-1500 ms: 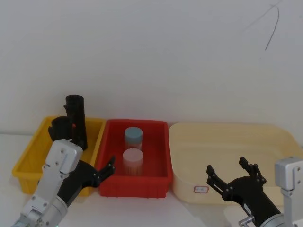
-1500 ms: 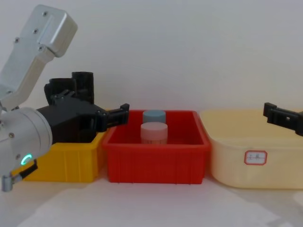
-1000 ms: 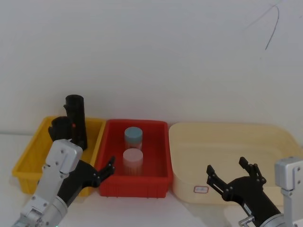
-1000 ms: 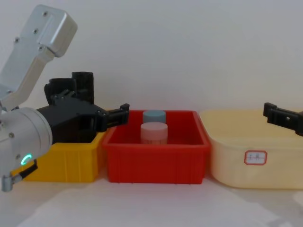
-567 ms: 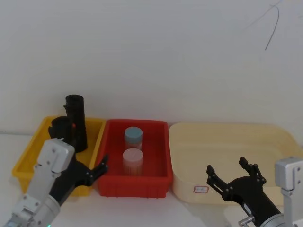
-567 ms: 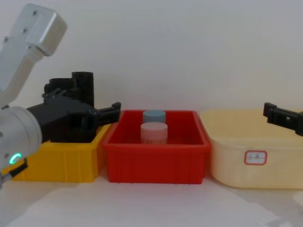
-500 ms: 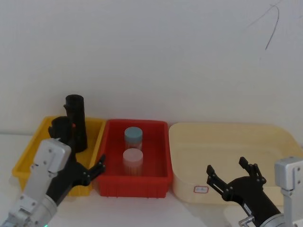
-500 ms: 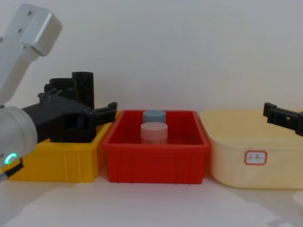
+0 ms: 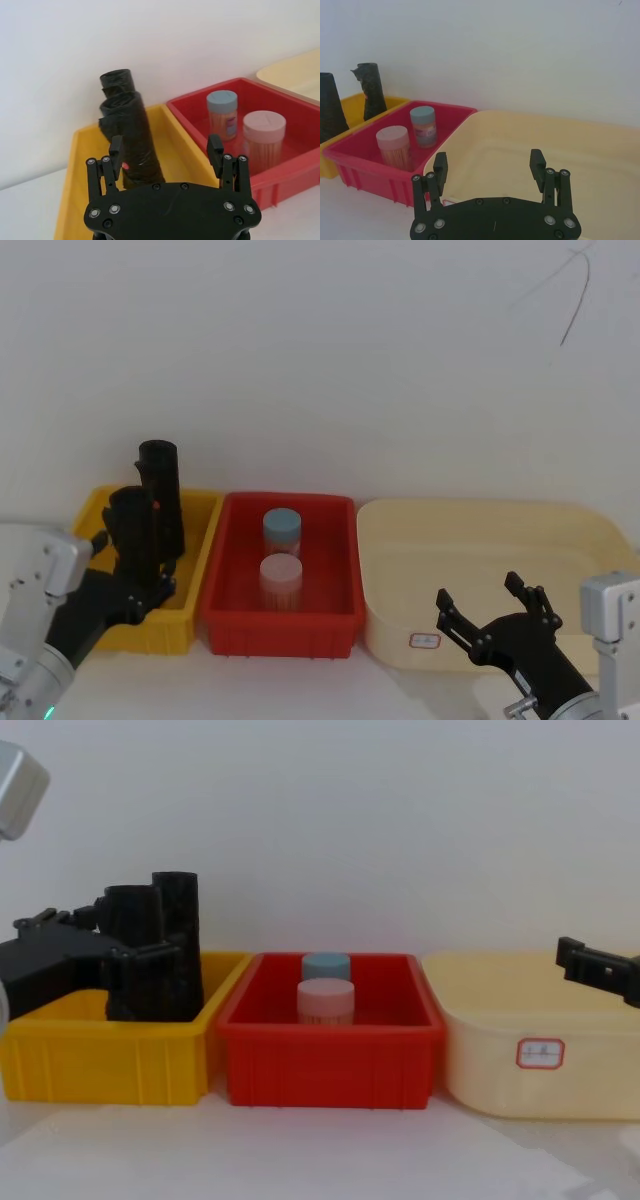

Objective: Pick up the garbage bag with the one hand and transfer it to the other hand.

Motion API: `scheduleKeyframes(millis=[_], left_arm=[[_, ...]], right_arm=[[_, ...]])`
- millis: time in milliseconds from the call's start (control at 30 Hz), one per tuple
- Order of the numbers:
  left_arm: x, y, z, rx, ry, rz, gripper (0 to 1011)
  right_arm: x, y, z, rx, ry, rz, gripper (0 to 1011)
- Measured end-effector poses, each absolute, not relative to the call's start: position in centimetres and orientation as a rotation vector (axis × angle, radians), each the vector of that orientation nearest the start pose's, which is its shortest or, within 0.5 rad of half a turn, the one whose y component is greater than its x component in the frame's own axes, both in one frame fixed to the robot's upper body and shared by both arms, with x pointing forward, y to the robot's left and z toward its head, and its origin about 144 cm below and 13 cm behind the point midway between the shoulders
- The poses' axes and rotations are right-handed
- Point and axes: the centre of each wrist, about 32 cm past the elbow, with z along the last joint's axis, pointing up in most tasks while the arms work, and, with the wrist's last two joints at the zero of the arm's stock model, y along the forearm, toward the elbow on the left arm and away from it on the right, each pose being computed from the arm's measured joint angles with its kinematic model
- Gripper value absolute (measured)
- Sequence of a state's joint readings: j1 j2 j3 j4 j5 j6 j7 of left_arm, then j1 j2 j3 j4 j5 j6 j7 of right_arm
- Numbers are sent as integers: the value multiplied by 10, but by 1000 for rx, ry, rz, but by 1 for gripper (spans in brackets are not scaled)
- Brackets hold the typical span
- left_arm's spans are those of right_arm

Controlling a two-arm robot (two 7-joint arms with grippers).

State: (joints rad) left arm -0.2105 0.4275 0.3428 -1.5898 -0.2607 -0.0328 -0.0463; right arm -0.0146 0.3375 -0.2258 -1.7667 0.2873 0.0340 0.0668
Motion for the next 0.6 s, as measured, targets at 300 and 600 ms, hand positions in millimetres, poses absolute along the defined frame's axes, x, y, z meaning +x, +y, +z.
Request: scheduleKeyframes(millis=[300,600], left_arm=[[512,259,1201,20,-231,1206,1001],[529,264,1201,-12,-210,1189,1001]], right_arm=[[443,-237,1189,26,-75,-1229,1001],[443,-237,1189,26,-75,-1229,1001]])
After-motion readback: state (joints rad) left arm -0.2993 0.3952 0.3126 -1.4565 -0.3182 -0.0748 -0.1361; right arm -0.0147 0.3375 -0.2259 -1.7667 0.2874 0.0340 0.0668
